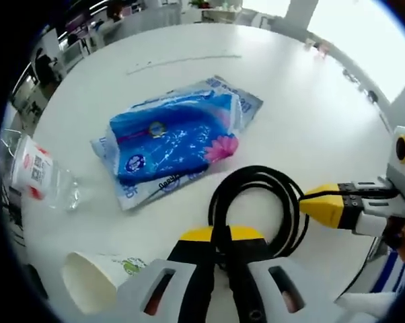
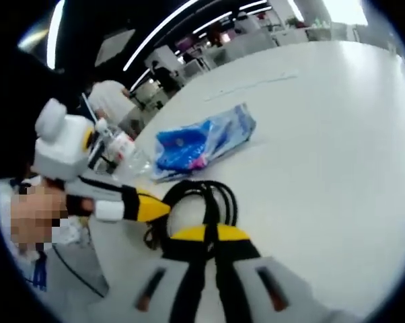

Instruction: Arrange the tabletop items into an orderly group along one side of the table until the central work area is clear of visible clutter.

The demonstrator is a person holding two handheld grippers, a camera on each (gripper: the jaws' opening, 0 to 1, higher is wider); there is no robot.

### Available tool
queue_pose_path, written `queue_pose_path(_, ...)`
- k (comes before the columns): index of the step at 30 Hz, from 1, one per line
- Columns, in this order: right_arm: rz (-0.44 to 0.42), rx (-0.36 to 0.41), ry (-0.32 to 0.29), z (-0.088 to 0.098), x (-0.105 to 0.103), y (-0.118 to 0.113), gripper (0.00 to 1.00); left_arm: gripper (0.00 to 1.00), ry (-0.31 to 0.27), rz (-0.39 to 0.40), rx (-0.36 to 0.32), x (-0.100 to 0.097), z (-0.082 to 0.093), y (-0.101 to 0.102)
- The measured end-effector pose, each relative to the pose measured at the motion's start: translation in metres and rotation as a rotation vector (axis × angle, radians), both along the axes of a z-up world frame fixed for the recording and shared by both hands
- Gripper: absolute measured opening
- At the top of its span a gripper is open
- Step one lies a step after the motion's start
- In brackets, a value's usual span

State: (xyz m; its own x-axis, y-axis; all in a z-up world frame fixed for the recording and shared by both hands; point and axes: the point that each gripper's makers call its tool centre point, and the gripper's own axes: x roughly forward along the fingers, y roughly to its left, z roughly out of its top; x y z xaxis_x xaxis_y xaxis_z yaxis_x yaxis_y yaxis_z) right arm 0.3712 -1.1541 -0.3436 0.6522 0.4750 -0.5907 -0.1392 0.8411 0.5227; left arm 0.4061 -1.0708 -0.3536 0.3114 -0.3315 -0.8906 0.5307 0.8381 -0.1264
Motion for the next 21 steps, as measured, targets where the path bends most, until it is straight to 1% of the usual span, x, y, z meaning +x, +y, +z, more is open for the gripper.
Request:
queue_pose_path(2, 0.000, -0.003, -0.015, 0.008, -0.002, -0.002, 0.00, 0.00, 0.000, 0.024, -0.035, 0.000, 0.009, -0.004)
queue_pose_path(8, -0.036, 0.012, -0.059, 0.030, -0.003, -0.014, 0.00, 0.00, -0.032, 0.012, -0.061, -0.003, 0.029, -0.018)
queue_pose_path(13, -0.059, 0.008, -0.088, 0.047, -0.007, -0.030, 0.00, 0.00, -0.033, 0.012, -0.094, -0.008, 0.038, -0.033)
queue_pose_path(15, -0.065, 0.002, -0.095, 0.050, -0.008, -0.035, 0.00, 0.00, -0.034, 0.011, -0.108, -0.010, 0.041, -0.040)
queue_pose_path(18, -0.087, -0.005, -0.105, 0.055, -0.013, -0.051, 0.00, 0.00, -0.033, 0.001, -0.128, -0.015, 0.044, -0.057)
queue_pose_path(21, -0.111, -0.008, -0.107, 0.057, -0.016, -0.067, 0.00, 0.00, -0.030, -0.009, -0.143, -0.019, 0.046, -0.073)
